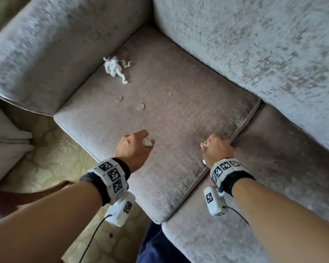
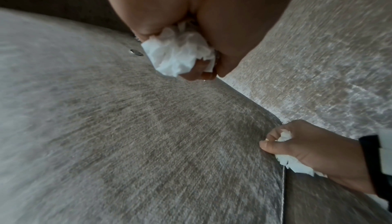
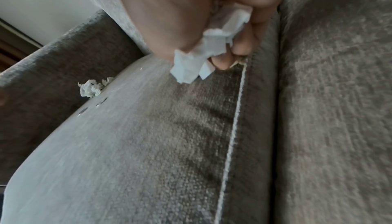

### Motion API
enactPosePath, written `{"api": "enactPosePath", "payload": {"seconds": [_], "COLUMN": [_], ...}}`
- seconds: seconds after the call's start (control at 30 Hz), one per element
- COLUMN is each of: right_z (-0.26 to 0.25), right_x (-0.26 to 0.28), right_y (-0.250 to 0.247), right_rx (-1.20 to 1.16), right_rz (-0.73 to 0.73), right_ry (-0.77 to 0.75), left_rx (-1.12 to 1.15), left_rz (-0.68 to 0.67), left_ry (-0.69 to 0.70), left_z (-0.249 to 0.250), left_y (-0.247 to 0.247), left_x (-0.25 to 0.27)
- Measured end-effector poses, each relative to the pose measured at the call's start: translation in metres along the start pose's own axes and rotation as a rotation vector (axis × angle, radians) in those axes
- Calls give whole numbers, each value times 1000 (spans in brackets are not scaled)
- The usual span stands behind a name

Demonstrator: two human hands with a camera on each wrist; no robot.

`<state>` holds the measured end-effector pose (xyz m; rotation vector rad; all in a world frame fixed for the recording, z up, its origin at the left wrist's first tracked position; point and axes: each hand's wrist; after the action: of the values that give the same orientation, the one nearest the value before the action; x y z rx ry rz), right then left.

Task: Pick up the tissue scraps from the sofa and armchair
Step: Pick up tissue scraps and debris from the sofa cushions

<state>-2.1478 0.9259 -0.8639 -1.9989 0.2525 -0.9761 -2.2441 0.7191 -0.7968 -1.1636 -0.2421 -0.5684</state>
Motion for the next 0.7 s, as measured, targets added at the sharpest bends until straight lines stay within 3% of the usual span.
{"api": "enactPosePath", "payload": {"seconds": [0.3,0.53,0.7], "right_z": [-42,-111,-154], "right_x": [7,-28,-60], "right_y": [-48,-88,-80], "right_rx": [-200,-285,-276], "right_rz": [-12,82,79], "right_ry": [-46,-194,-244], "left_rx": [23,15,-100], "left_rz": [70,176,94], "left_ry": [-27,-103,-103], "left_z": [12,8,-21], "left_y": [-59,-121,-131], "left_x": [-5,-91,-164]}}
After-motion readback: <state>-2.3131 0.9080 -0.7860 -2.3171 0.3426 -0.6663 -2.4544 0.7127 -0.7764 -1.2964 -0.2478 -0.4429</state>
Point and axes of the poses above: each hand's wrist, its own x-axis away from the middle knuckle, its own y-axis out of the palm, z = x × y, and after that the axes turned 1 degree about -z, right-handed
